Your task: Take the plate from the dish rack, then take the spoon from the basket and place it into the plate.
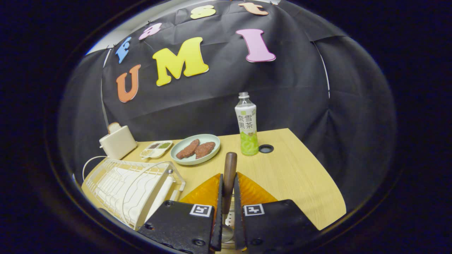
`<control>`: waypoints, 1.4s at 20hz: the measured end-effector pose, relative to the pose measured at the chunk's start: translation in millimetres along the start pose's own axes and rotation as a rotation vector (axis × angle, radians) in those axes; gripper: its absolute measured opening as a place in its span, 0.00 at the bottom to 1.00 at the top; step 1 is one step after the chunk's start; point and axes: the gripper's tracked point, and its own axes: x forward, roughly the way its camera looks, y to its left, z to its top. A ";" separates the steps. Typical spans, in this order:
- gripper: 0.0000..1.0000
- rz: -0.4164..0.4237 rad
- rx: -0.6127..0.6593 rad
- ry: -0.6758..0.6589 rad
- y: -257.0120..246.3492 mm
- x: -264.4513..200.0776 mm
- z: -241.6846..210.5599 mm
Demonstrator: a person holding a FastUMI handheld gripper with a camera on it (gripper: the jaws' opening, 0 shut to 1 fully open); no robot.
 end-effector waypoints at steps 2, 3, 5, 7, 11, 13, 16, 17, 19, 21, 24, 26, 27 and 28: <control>0.16 0.009 0.007 -0.017 5.8 -6.5 3.1; 0.15 0.005 0.002 -0.045 7.3 -13.6 7.6; 0.14 0.005 -0.008 -0.094 12.9 -29.9 17.6; 0.14 -0.012 -0.034 -0.141 17.9 -48.4 29.9; 0.13 -0.077 -0.136 -0.223 30.1 -78.4 57.1; 0.14 -0.096 -0.175 -0.254 43.5 -96.9 69.1; 0.14 -0.101 -0.203 -0.290 66.2 -126.4 76.3; 0.14 -0.091 -0.202 -0.297 75.4 -136.7 76.3; 0.13 -0.062 -0.190 -0.308 94.9 -157.5 71.1; 0.14 -0.036 -0.175 -0.318 112.4 -177.0 62.7; 0.14 0.007 -0.140 -0.325 141.5 -202.3 39.2; 0.13 0.002 -0.124 -0.316 154.4 -212.0 15.0; 0.13 -0.005 -0.115 -0.310 160.7 -214.8 0.1; 0.13 -0.005 -0.114 -0.298 170.0 -216.6 -14.8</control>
